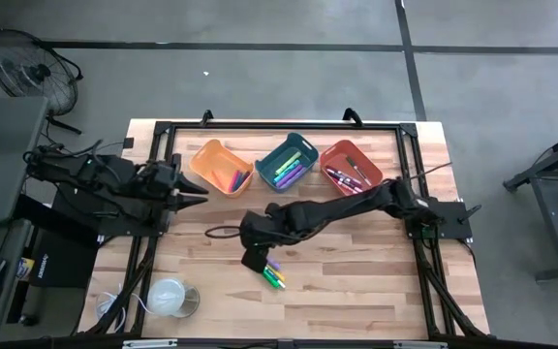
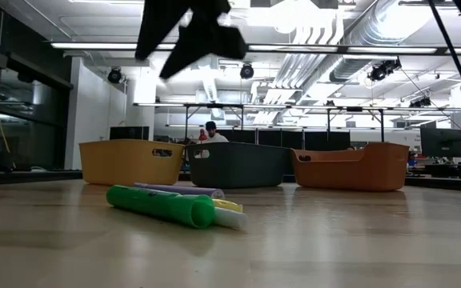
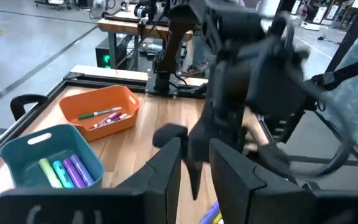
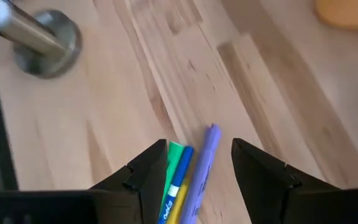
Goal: Pick & Place Markers
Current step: Put the purple highlighter pen into the blue bin
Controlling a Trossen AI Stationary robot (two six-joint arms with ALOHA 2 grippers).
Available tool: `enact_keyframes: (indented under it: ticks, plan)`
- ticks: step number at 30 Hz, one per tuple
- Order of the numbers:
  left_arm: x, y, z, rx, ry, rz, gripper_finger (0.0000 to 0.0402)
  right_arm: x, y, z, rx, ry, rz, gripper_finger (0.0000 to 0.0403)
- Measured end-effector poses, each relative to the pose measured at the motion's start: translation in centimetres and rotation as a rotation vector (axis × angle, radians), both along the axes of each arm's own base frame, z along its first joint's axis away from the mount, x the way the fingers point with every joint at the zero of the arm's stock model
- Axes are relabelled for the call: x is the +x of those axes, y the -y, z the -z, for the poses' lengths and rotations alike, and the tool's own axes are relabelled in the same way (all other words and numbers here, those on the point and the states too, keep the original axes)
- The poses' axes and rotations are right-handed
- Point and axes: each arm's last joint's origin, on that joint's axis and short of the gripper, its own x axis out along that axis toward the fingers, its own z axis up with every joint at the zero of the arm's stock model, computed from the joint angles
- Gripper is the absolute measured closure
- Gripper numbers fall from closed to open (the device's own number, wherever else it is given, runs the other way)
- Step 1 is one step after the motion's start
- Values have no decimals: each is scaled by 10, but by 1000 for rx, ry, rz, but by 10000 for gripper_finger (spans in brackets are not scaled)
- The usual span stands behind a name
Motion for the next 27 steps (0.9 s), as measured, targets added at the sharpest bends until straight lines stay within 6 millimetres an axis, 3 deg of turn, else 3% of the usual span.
enact_keyframes:
  ticks: [7, 15, 27]
  plan:
    - [-2, -1, 1, -12, -8, -6, 318, 7, -2, 40, -1, -102, 22, 234]
    - [-2, -1, 1, -12, -7, -6, 318, 12, -10, 72, -40, -160, 24, 234]
    - [-3, -1, 5, -26, -51, -11, 318, 9, -22, 82, -99, -175, 57, 233]
